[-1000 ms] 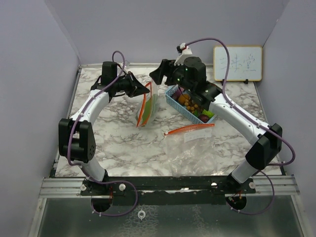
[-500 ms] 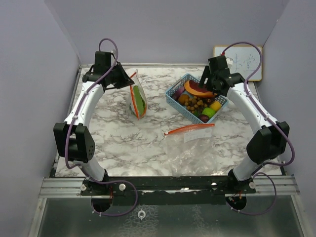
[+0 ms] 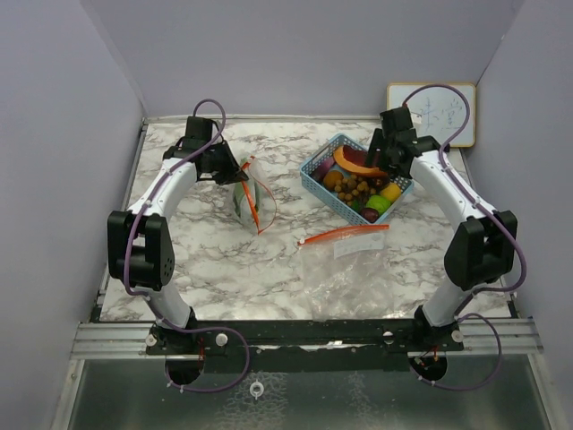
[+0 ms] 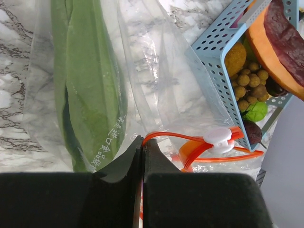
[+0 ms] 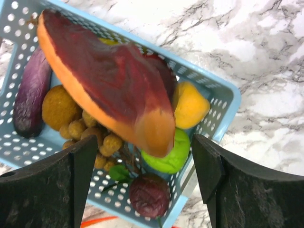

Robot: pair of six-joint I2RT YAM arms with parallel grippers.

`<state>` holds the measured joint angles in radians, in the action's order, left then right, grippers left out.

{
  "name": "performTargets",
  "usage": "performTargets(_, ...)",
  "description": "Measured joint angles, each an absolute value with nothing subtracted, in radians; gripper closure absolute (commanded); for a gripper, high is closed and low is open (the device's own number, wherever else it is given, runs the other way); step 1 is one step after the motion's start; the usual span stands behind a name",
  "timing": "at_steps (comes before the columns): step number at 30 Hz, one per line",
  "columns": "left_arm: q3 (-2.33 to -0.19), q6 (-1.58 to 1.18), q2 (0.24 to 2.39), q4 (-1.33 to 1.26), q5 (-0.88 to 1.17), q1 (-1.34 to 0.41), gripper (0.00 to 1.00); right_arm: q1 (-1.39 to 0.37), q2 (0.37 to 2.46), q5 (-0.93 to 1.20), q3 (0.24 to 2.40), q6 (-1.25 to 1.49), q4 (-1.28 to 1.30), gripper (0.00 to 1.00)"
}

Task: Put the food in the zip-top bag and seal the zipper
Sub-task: Pick up the fake food from the bin.

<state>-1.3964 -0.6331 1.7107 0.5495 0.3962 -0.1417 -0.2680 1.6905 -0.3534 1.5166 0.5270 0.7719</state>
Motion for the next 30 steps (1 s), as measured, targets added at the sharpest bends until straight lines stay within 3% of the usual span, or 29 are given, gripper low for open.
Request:
performTargets(5, -1.396, -0.633, 1.711, 0.531, 0.421, -0.142, 1.0, -0.239, 1.752, -0.329, 1.505, 0.468, 0.68, 0.23)
performTargets(8, -1.396, -0.633, 1.711, 0.528, 0.433, -0.142, 1.0, -0.234, 1.772, -0.3, 1.486, 0.433, 0.615, 0.31)
performTargets(10, -1.396, -0.633, 1.712, 0.525, 0.439, -0.142, 1.0, -0.234, 1.776, -0.271, 1.474, 0.412, 0.575, 0.48)
performTargets(13, -1.396, -0.633, 1.716, 0.524, 0.447, -0.141, 1.0, -0.234, 1.778, -0.226, 1.47, 0.39, 0.535, 0.95)
performTargets(14, -1.396, -0.633, 1.718, 0.524, 0.449, -0.142, 1.0, -0.234, 1.778, -0.204, 1.466, 0.379, 0.519, 0.98)
performTargets(20, -1.413, -0.633, 1.741, 0.529, 0.456, -0.141, 1.0, -0.234, 1.713, -0.128, 1.377, 0.373, 0.441, 0.98)
performTargets(30, -1.512, -0.633, 1.8, 0.549, 0.459, -0.142, 1.0, -0.243, 1.281, 0.19, 1.274, 0.396, 0.368, 0.98)
